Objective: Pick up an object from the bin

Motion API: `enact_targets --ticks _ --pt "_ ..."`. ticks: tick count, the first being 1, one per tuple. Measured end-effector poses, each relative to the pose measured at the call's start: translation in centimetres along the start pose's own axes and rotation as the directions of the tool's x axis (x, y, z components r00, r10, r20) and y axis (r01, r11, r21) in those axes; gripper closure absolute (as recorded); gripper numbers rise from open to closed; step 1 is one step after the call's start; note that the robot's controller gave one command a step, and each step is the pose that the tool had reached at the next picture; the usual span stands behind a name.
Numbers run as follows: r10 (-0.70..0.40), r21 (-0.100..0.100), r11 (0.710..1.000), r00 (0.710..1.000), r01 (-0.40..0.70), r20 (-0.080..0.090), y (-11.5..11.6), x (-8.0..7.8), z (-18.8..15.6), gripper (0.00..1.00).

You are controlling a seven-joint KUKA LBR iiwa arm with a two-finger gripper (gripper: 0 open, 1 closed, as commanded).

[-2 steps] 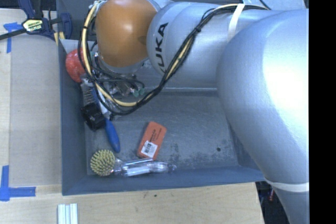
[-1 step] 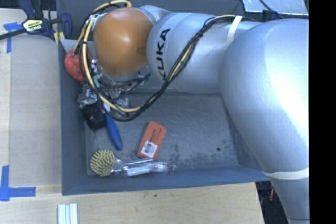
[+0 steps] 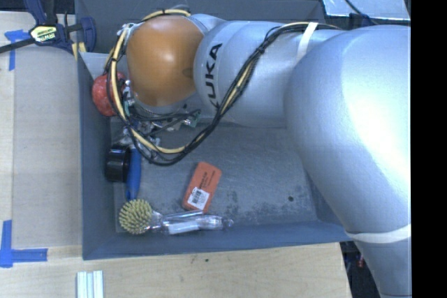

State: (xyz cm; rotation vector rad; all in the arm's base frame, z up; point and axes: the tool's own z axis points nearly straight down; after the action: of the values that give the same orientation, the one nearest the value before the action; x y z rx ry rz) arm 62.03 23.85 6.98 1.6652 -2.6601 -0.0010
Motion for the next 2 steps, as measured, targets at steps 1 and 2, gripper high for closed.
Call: enact_targets --ticks 1,2 --pt "0.0 0.0 1.0 1.0 0.0 0.0 0.0 0.0 0.0 1.0" --pt "0.002 -0.001 1.0 1.0 -0.002 0.0 0.1 0.1 -1.7 1.0"
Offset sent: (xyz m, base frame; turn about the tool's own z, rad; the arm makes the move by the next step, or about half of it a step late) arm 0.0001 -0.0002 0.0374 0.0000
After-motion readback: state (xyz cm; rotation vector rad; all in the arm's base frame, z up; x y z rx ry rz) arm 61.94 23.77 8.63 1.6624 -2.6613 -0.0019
